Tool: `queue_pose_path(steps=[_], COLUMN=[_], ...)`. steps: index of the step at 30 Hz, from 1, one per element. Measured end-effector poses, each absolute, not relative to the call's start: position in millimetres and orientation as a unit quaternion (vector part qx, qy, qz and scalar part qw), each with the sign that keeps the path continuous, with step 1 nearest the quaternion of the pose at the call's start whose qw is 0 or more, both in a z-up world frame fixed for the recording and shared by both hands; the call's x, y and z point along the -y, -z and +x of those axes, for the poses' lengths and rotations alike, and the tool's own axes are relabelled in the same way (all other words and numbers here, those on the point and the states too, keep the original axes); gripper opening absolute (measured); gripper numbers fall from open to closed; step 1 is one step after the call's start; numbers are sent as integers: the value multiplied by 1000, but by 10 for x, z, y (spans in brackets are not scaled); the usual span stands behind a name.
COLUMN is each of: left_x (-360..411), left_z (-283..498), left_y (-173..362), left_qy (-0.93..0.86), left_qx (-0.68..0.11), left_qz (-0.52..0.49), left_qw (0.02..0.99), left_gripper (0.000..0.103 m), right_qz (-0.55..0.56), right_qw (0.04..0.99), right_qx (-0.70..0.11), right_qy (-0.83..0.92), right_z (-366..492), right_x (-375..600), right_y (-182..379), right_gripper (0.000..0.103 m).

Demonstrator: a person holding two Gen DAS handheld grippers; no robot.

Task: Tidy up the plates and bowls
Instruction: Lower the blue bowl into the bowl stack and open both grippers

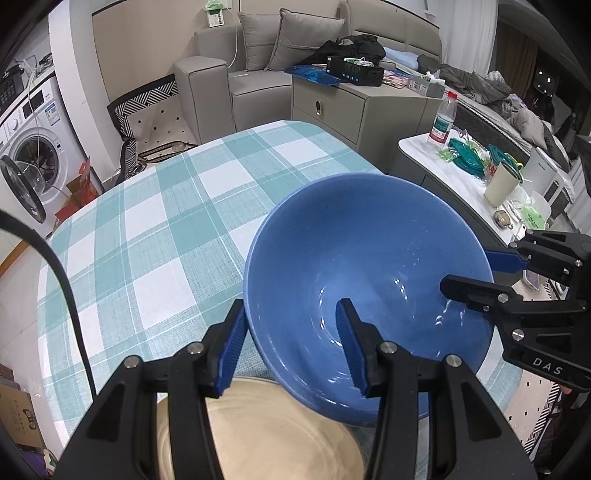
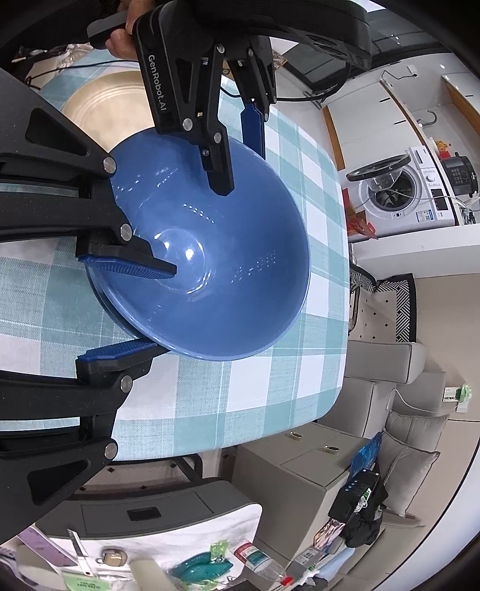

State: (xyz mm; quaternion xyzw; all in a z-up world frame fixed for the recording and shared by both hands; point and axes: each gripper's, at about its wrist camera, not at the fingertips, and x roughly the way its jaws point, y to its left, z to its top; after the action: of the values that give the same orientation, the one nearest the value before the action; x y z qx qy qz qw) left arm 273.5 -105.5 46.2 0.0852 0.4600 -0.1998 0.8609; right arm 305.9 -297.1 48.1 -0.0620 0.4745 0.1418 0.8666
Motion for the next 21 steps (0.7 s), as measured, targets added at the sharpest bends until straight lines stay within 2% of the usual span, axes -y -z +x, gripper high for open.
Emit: queue_pose_path(steps=[21], left_x=[1115], left_z=[2737], left_y=[-426], left_qy=[200], left_qx=[-464], left_qz=[98], left_qw=[857], left_gripper=[48], right_qz=[-62], right_qw=[860], right_qx=[-485], right_qy=[-143], right_z=[3085], right_x=[3000], right_y=[-429], right_gripper=[33])
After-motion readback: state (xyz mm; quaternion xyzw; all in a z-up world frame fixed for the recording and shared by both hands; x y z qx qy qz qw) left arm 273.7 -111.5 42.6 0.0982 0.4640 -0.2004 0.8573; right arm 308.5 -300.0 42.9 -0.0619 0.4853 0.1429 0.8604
